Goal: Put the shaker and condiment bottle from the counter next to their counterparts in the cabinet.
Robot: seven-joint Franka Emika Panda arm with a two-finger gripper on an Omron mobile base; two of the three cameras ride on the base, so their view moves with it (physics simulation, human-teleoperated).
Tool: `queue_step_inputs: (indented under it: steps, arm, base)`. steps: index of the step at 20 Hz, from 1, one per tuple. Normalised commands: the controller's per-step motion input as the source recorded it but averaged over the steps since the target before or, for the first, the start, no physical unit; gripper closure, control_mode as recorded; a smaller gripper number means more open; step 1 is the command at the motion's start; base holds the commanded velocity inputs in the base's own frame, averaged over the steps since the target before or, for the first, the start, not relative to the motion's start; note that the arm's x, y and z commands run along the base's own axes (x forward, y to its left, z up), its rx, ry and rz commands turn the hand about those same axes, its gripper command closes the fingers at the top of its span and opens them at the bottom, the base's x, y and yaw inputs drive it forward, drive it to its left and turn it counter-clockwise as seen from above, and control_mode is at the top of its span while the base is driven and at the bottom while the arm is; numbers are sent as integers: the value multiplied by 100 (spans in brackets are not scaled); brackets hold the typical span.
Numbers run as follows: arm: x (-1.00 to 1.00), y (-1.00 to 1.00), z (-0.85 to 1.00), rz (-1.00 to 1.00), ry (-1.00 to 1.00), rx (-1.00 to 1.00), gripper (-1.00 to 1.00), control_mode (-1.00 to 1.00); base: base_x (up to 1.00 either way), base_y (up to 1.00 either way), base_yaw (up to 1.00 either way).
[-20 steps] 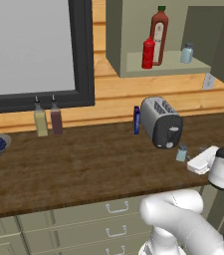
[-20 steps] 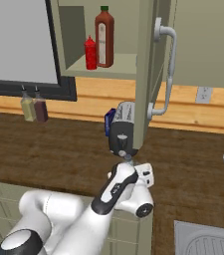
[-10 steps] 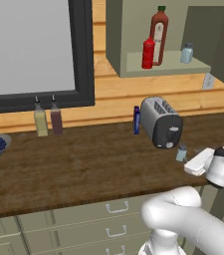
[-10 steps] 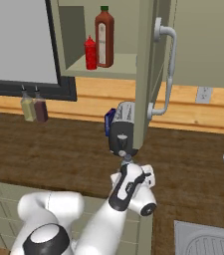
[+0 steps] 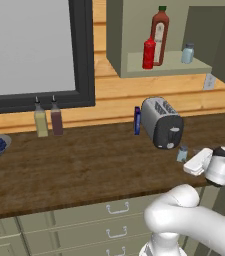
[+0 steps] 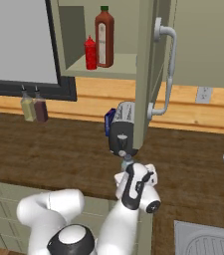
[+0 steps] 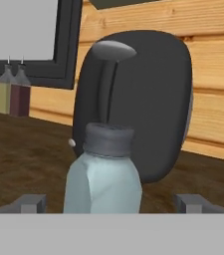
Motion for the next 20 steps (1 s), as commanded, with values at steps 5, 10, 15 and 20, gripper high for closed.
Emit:
queue_step_inputs:
  steps: [5, 10, 15, 20]
  arm:
    - [17, -2, -20, 2, 0, 0, -100, -100]
    - [20, 0, -14, 2, 0, 0, -100, -100]
    - [23, -1, -6, 2, 0, 0, -100, -100]
    - [22, 0, -13, 2, 2, 0, -100, -100]
  base:
    - [0, 0, 0]
    - [0, 0, 0]
    - [0, 0, 0]
    - [0, 0, 0]
